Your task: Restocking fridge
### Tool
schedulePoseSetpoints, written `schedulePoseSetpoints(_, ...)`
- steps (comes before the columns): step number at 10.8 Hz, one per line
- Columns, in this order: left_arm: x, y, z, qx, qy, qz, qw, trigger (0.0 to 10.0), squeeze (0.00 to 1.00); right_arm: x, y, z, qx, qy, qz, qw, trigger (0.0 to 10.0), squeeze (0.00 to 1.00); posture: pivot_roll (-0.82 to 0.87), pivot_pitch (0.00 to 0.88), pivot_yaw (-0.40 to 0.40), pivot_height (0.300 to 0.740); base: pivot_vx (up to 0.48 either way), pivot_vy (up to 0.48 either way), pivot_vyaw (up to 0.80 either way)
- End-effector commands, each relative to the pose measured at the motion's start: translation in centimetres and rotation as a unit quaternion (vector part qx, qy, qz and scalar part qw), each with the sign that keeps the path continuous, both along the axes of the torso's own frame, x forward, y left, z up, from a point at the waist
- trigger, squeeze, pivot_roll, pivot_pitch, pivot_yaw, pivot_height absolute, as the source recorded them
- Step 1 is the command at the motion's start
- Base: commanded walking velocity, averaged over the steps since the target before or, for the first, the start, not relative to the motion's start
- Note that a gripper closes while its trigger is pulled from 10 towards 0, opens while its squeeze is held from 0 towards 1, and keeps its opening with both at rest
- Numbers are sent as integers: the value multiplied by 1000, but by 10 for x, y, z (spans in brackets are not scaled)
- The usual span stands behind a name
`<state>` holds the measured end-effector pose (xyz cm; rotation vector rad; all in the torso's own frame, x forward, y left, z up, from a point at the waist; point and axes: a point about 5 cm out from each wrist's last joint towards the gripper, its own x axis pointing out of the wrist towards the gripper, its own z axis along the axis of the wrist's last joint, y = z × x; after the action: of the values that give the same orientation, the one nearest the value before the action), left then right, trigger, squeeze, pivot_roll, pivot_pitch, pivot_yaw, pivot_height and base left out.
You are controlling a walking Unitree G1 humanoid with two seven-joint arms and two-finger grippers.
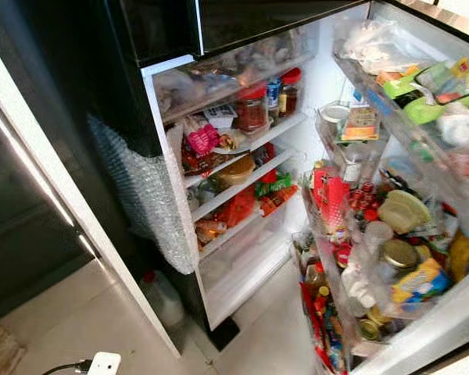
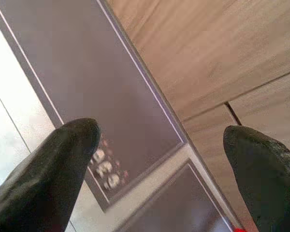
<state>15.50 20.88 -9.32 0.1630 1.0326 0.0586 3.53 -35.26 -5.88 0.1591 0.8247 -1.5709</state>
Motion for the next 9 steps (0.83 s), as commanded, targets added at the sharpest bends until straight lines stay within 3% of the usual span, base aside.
schedulePoseSetpoints(1,-3,1,-1,5,7,-6,1000,10000,0,9,-10,8,-22,-26,6,999,10000,0,-89,0,14,740,0,0,0)
schedulePoseSetpoints(2,-3,1,-1,5,7,-7,1000,10000,0,25,-27,24,-69,-28,39,996,10000,0,-88,0,12,740,0,0,0)
schedulePoseSetpoints(4,-3,1,-1,2,7,-5,1000,10000,0,35,-36,33,-87,-42,46,994,10000,0,-81,0,10,740,0,0,0)
schedulePoseSetpoints(5,-3,1,-1,2,7,-4,1000,10000,0,50,-40,41,-105,-51,78,990,10000,0,-80,0,13,740,0,0,0)
schedulePoseSetpoints(6,-3,2,-1,2,8,-4,1000,10000,0,66,-42,47,-107,-101,88,985,10000,0,-84,0,19,740,0,0,0)
schedulePoseSetpoints(8,-3,2,-1,2,9,-6,1000,10000,0,114,-43,68,-129,-146,224,955,10000,0,-84,0,22,740,0,0,0)
schedulePoseSetpoints(9,-3,2,-1,2,9,-7,1000,10000,0,146,-36,83,-144,-174,314,922,10000,0,-79,0,20,740,0,0,0)
